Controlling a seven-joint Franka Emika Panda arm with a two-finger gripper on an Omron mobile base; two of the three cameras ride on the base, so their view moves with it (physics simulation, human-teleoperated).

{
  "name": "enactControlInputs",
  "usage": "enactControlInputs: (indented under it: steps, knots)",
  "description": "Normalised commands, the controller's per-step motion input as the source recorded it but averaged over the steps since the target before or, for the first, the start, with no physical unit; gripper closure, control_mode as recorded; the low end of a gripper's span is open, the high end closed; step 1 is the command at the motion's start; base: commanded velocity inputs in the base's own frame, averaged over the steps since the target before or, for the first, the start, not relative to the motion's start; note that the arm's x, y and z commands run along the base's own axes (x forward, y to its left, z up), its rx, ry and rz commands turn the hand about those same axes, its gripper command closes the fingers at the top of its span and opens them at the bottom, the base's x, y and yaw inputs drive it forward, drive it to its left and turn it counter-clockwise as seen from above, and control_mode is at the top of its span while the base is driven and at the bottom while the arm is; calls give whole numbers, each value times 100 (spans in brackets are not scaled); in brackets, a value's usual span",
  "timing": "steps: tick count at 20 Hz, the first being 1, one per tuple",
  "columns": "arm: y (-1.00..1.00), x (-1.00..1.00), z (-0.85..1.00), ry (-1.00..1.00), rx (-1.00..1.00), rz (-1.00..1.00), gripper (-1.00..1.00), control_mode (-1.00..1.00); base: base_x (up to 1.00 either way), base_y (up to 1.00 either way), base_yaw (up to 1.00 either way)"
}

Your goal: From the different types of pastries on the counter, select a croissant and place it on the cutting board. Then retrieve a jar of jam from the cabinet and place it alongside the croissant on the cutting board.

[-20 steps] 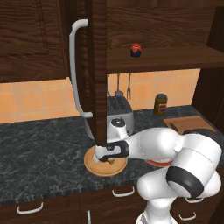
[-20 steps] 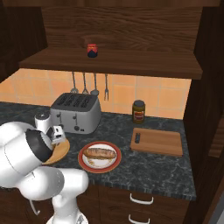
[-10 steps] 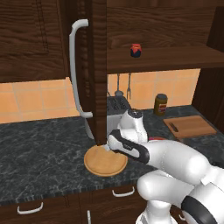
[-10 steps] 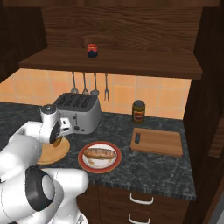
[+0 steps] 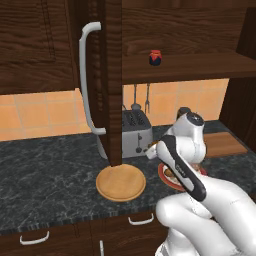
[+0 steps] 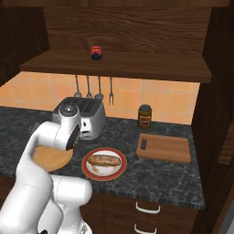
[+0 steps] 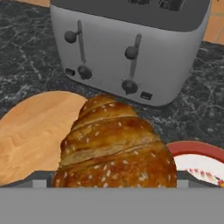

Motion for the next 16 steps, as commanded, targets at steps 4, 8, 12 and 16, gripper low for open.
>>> enactControlInputs:
  steps: [4,8,12,16]
  knots:
    - [-100,-8,70,0,10,-19,100,-100,0,0,0]
    - [-100,5,39,7,4,-22,100,-100,0,0,0]
    - [-100,20,22,22,-5,-22,100,-100,0,0,0]
    - [-100,35,58,18,-17,-18,100,-100,0,0,0]
